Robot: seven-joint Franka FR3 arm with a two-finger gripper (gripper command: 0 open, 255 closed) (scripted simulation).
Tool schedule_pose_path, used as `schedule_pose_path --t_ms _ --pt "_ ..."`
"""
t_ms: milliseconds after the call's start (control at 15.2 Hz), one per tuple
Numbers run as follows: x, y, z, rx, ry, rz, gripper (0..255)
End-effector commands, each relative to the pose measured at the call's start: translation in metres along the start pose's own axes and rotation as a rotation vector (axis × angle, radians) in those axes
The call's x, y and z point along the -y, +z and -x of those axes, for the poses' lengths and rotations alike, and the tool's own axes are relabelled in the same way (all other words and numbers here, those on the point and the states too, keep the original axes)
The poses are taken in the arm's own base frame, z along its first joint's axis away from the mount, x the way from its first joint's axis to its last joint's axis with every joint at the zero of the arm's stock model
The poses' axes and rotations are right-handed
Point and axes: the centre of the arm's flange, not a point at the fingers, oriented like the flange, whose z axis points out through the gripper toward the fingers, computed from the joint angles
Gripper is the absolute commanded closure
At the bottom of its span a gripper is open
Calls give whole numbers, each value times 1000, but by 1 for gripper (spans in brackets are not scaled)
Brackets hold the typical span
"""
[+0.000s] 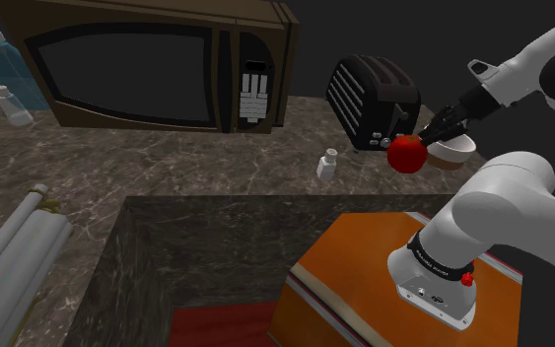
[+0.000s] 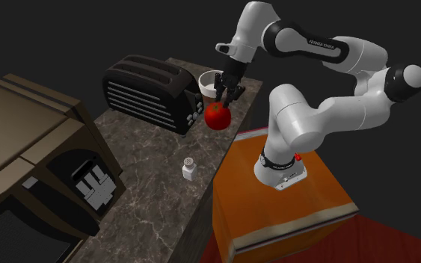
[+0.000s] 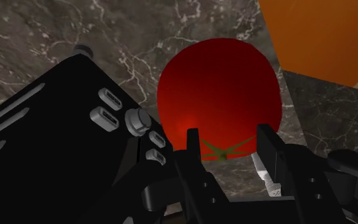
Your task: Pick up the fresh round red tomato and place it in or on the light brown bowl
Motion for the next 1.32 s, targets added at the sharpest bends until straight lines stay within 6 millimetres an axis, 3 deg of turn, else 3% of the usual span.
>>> schedule_pose_path --t_ms 0,1254 --pt "1 -10 -6 0 0 0 255" --pt "7 -96 -51 0 0 0 255"
